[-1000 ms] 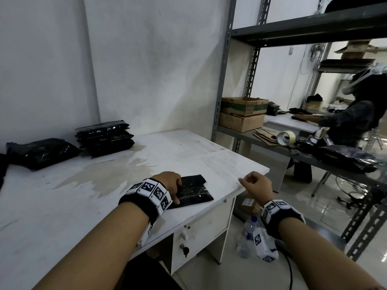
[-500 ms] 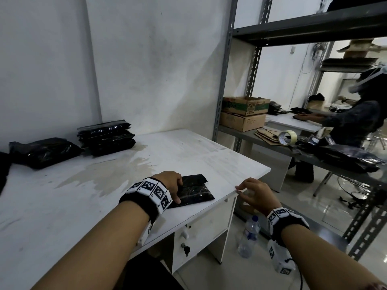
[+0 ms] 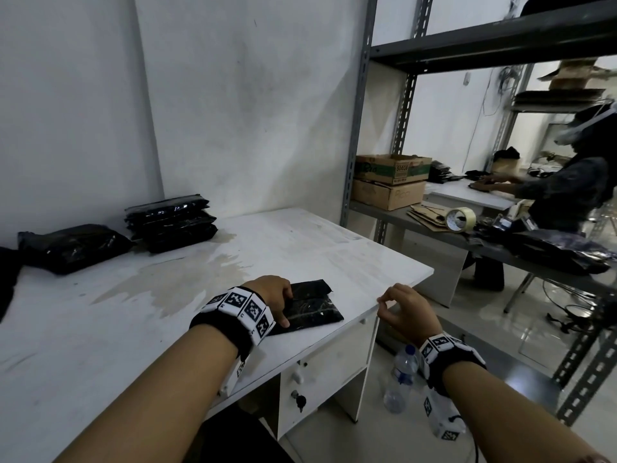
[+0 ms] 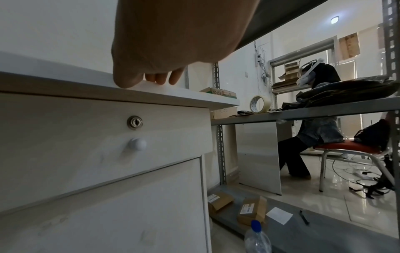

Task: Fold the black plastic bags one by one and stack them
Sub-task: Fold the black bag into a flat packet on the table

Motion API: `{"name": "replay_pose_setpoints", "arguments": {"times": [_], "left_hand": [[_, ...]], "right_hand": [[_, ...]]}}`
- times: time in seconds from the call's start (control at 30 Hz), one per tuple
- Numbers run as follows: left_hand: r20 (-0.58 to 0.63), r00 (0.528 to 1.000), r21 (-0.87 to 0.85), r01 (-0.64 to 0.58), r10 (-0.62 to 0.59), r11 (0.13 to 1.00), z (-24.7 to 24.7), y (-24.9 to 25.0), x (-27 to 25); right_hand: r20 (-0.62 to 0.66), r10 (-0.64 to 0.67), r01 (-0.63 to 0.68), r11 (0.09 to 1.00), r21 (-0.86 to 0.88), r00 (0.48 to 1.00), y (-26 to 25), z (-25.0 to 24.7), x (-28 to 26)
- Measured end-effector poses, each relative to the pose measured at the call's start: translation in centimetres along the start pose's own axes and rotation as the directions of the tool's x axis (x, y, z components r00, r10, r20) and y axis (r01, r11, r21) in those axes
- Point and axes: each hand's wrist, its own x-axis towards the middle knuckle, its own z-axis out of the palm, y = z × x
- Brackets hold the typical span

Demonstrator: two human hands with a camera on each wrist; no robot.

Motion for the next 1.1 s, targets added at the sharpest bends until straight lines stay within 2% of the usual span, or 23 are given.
{"name": "replay_pose_setpoints", "arguments": {"times": [0.1,0.17,0.27,0.37,0.77,0.93,1.1], "left_hand": [[-0.001,1.0,0.002,-0.001,0.001,1.0,0.1,0.0,0.0],[0.0,1.0,0.004,-0.001,0.001,1.0,0.1,0.0,0.1],[0.001,1.0,-0.001,0.001,-0.001,1.0,0.1,-0.1,0.1],[0.001,1.0,-0.01,0.003,-0.003,1.0,0.2,-0.2,0.1],[0.01,1.0,-0.025,-0.002,0.002,1.0,0.1,-0.3,0.2],[0.005,1.0,-0.02,-0.001,0.001,1.0,0.2,-0.3,0.3],[-0.001,1.0,-0.028,0.004,-0.004,1.0,0.2,-0.3,0.3]], "right_hand": [[0.053,0.046,-0.049,0.997,0.057,0.997,-0.3,-0.4,0.8],[0.115,0.137,-0.149,0.984,0.098,0.984,-0.6,-0.7,1.8],[0.209,0.301,-0.325,0.941,0.091,0.93,-1.2,-0.5,3.4],[0.224,0.39,-0.42,0.901,0.106,0.893,-1.3,-0.2,4.5],[0.245,0.484,-0.505,0.862,0.03,0.84,-1.9,-0.6,5.7],[0.258,0.591,-0.603,0.797,-0.039,0.764,-1.6,-1.0,6.1],[0.258,0.645,-0.657,0.752,-0.049,0.719,-1.9,-0.9,6.7]]}}
